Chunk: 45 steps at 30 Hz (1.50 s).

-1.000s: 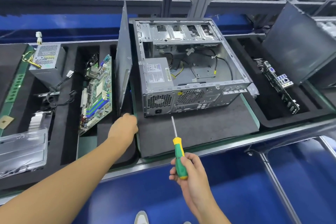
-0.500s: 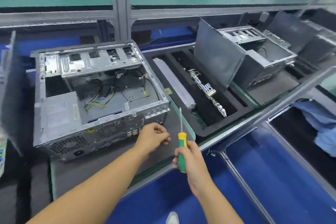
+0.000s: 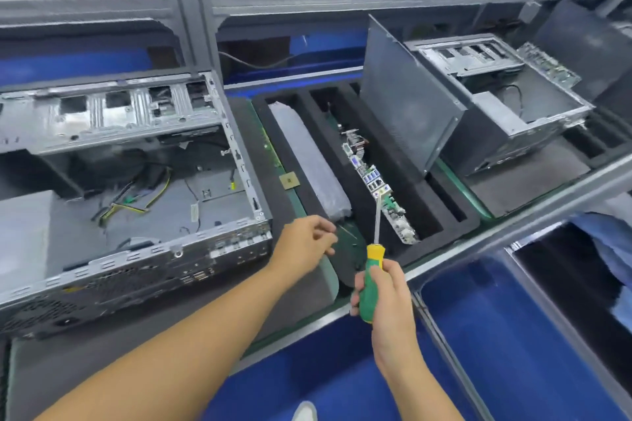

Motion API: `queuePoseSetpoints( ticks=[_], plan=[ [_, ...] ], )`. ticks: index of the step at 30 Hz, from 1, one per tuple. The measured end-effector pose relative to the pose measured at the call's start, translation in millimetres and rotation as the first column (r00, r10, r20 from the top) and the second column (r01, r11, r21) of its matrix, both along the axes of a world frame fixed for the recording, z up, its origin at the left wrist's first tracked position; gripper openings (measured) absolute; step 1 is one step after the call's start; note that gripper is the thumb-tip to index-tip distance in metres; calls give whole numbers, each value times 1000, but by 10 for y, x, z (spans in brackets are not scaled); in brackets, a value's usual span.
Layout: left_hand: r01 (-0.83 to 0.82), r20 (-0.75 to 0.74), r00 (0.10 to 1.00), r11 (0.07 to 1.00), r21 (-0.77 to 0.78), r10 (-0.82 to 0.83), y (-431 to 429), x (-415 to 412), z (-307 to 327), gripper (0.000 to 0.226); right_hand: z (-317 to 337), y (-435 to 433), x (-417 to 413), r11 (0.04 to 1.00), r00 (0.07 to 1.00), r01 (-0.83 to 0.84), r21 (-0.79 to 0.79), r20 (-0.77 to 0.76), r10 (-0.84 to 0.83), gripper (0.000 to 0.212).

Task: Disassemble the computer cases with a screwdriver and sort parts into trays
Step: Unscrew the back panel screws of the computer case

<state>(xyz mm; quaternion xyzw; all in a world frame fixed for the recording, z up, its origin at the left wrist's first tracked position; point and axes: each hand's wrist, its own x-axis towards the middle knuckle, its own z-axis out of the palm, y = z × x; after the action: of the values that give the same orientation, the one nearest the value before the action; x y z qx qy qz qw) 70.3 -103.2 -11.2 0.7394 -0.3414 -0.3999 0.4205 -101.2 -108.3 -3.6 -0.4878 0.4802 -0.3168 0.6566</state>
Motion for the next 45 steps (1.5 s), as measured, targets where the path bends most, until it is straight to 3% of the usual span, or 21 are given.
queuePoseSetpoints(
  ticks=[6, 8, 11, 14, 16, 19, 22, 26, 29, 32, 34, 39, 45],
  plan=[
    [291, 200, 939, 957, -23, -281, 937, 359, 582, 21, -60, 782, 540, 994, 978, -42, 102, 205, 20, 44],
    [350, 380, 869, 936, -23, -316, 1251, 550, 722, 22, -112, 1076, 697, 992, 964, -31, 119, 266, -2, 42],
    [351, 575, 782, 932, -89, -240, 1690, 962, 864, 19, -178, 1521, 932, 995, 947, -45, 91, 322, 14, 33],
    [328, 737, 639, 945, -5, -219, 2035, 1491, 889, 20, -269, 1930, 1140, 994, 943, -51, 95, 331, 17, 26],
    [260, 797, 535, 952, 161, -281, 2215, 1837, 851, 51, -323, 2180, 1259, 993, 952, -66, 99, 304, 33, 20],
    [142, 715, 504, 863, 484, -484, 2359, 2205, 833, 114, -380, 2510, 1380, 993, 968, -82, 85, 245, 59, 18],
    [102, 615, 488, 741, 664, -619, 2379, 2399, 782, 137, -461, 2769, 1433, 985, 984, -130, 116, 137, 114, 11],
    [101, 634, 521, 779, 619, -572, 2406, 2488, 635, 131, -578, 3003, 1452, 968, 968, -212, 132, -106, 226, 15],
    [85, 730, 447, 837, 540, -516, 2434, 2481, 558, 112, -631, 3109, 1520, 958, 912, -264, 112, -294, 286, 28],
    [71, 780, 392, 861, 504, -488, 2444, 2475, 541, 81, -682, 3180, 1622, 962, 852, -272, 21, -460, 251, 23],
    [66, 775, 389, 854, 517, -499, 2446, 2479, 549, 73, -700, 3213, 1676, 968, 844, -247, -30, -498, 200, 17],
    [53, 811, 345, 872, 486, -473, 2502, 2349, 503, 76, -755, 3263, 1671, 981, 823, -173, -86, -560, 95, 9],
    [55, 829, 353, 894, 444, -434, 2528, 2305, 489, 75, -793, 3284, 1700, 977, 782, -156, -145, -623, 33, 11]
  ],
)
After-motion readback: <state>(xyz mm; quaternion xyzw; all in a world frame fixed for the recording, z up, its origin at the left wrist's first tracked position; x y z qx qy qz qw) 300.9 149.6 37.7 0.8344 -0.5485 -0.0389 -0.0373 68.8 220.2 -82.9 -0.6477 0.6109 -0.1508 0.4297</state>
